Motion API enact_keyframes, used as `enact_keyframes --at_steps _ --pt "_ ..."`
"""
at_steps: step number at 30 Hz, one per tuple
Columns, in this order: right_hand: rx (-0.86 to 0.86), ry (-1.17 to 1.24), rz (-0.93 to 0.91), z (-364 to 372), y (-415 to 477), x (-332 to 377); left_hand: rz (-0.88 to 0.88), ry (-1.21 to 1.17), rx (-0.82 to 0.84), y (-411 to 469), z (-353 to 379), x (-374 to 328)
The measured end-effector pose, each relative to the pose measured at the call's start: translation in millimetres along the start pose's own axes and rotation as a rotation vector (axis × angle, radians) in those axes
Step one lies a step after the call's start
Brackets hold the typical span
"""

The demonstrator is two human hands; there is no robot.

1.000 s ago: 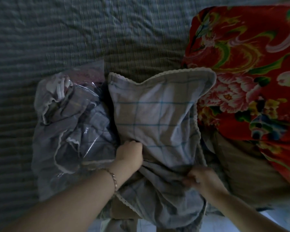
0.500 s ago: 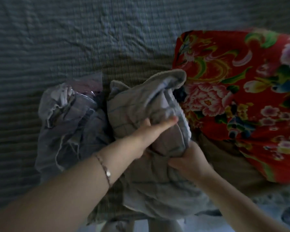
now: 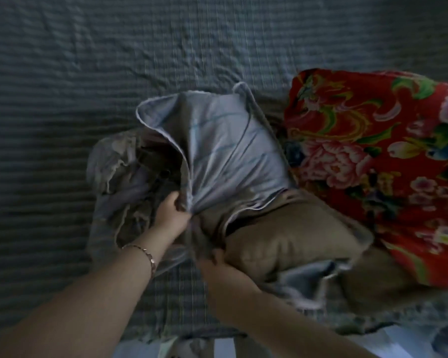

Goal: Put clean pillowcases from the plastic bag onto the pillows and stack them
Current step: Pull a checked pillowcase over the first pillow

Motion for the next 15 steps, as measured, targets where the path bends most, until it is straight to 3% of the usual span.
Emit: enact_keyframes --at_steps 1,2,4,6,7,8,10,12,15 --pt "0.121 0.245 0.040 8 5 -3 -0.004 0.097 -0.010 4 -4 15" --pt "0.092 0.460 0.051 8 7 -10 0.004 0.161 0.001 4 -4 26" --pt "-0.190 0.777 0.228 3 11 -60 0.111 0.217 -0.018 -5 5 34" --pt "-0.461 0.827 0.482 15 7 -132 0.145 0.248 -0.053 -20 22 38" --pt "-0.518 0.815 0.612 29 4 -171 0.087 0.243 -0.025 -29 36 47" --pt "-0.453 0.807 0.766 47 3 -203 -0.025 0.198 0.051 -37 54 61" --pt "-0.098 0.953 1.013 100 5 -238 -0.292 0.021 0.201 -57 88 89" --pt "0.166 1.071 1.030 138 12 -236 -0.465 -0.081 0.197 -69 104 103" --pt "0.193 1.034 1.080 159 14 -228 -0.490 -0.003 0.171 -64 108 109"
Point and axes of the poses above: each hand's wrist, its own y-axis towards the middle knuckle, its own z-axis out of the palm, x = y × z, the point moved 7 cm from there along y, towards the middle knuckle, and after that the axes turned 7 degrees about z, right-handed, at the moved point
